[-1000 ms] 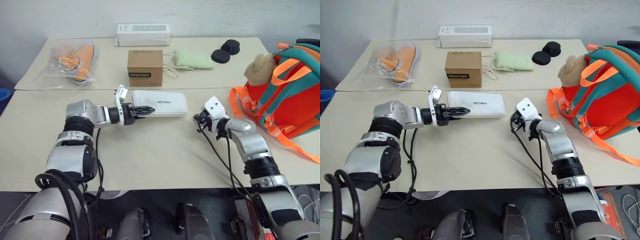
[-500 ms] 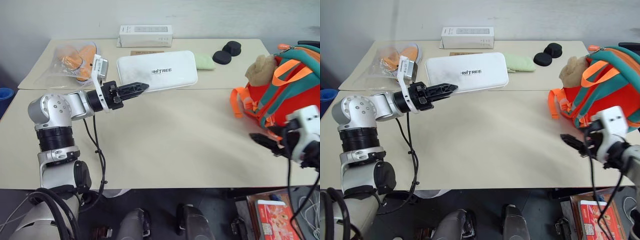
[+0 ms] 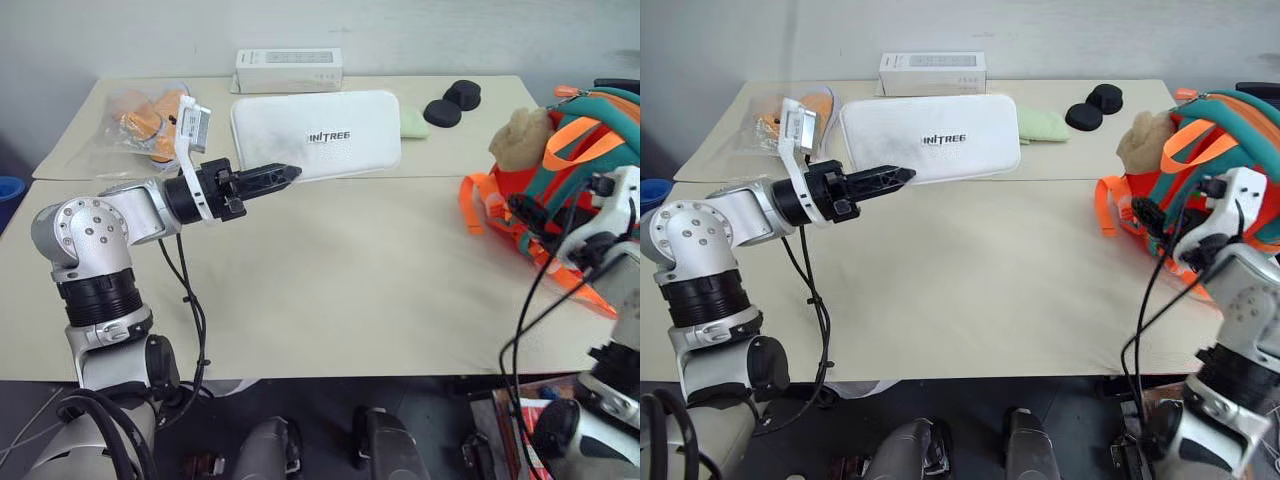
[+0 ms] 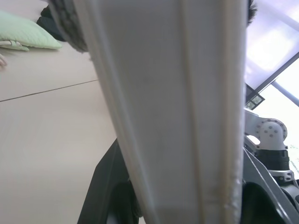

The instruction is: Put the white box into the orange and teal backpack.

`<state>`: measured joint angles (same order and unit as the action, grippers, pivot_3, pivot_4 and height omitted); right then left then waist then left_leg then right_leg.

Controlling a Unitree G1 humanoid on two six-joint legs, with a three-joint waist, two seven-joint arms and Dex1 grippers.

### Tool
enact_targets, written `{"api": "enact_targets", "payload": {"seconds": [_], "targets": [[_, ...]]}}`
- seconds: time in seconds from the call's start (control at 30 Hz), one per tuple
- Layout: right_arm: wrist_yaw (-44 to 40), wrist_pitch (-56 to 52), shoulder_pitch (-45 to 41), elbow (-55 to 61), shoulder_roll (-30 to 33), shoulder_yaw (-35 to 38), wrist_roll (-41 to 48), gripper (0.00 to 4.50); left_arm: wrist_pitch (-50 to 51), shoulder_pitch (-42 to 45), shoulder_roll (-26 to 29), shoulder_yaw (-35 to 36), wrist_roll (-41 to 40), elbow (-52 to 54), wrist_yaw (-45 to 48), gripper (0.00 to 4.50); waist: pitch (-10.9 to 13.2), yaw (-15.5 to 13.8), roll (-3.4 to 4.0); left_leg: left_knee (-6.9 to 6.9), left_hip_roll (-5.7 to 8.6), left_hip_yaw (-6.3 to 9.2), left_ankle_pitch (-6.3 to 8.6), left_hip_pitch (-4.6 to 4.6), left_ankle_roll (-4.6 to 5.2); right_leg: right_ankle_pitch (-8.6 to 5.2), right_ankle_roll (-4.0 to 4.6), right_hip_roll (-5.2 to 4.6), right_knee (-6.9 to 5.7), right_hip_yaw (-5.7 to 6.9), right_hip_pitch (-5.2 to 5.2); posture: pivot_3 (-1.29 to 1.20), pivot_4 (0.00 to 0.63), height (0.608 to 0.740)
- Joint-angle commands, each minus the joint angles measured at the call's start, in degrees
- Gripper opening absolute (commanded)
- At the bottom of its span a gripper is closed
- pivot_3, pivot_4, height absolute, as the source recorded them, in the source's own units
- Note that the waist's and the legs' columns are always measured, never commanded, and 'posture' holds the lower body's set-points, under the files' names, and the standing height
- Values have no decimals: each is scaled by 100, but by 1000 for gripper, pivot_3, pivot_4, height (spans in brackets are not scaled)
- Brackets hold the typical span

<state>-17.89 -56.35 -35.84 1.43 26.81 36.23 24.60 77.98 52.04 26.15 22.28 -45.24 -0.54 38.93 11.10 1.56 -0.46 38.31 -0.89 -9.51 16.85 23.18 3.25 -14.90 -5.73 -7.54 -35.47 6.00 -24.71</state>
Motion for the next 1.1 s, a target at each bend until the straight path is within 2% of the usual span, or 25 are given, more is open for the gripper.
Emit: {"api": "enact_targets", "payload": {"seconds": [0.03, 0.1, 0.2, 0.37, 0.47, 0.63, 0.8, 0.97, 1.1], "targets": [[96, 1060, -276, -728, -24, -257, -215, 4306, -238, 219, 124, 142, -212, 223, -104, 1495, 0, 6, 0, -1, 1, 0, 0, 0, 0, 0, 0, -1, 1, 0, 0, 0, 150, 740], [-5, 1453, -313, -1011, 3, -430, -263, 3856, -317, 212, 154, 160, -217, 219, -185, 1495, 0, 6, 0, -1, 2, -2, 0, 0, 1, 0, 0, 0, 2, -1, 0, 0, 150, 740], [-232, 1821, -338, -1259, 38, -591, -171, 2833, -473, 206, 169, 259, -229, 202, -366, 1495, 0, 14, 0, -1, 1, -3, -1, 0, 1, 0, 0, 1, 2, -2, 0, 0, 150, 740], [-818, 1926, -335, -1366, 283, -885, 6, 1100, -476, 125, 339, 422, -340, 191, -520, 1495, 0, 30, 0, -2, -2, -3, -1, 0, 0, 0, 0, 3, 2, -3, -1, 0, 150, 740], [-1456, 1807, -294, -1187, 449, -1103, 298, 95, -533, 64, 465, 453, -379, 210, -544, 1495, 0, 28, 0, -3, -3, -3, -2, 0, 0, 0, 0, 3, 3, -3, -2, 0, 150, 740], [-3402, 694, -59, 61, 1097, -1738, 1611, 14, -1058, 89, 663, 510, -207, -68, -555, 1495, 1, 21, 2, -7, -4, -3, -1, -1, -1, 0, 0, 4, 4, -3, -4, 0, 150, 740], [-4755, -275, 31, 895, 2064, -2054, 2701, 14, -1652, 159, 818, 452, -213, -341, -331, 1495, 2, 4, 1, -7, -8, -4, 0, -1, -2, 0, 0, 4, 8, 0, -4, 0, 150, 740], [-5681, -1163, -60, 1210, 2993, -1904, 3837, 14, -1954, 81, 1078, 191, -256, -291, 214, 1495, 6, -19, -7, -6, -4, 0, 3, 4, 4, 0, 0, -4, 18, 6, 0, 0, 150, 740], [-5859, -1292, 271, 1523, 3411, -1900, 4077, 14, -2301, -214, 1296, 14, -275, -46, 752, 1495, 6, -28, -9, -7, -4, 3, 7, 4, 5, 1, 0, -14, 29, 8, 3, 0, 150, 740]]}}
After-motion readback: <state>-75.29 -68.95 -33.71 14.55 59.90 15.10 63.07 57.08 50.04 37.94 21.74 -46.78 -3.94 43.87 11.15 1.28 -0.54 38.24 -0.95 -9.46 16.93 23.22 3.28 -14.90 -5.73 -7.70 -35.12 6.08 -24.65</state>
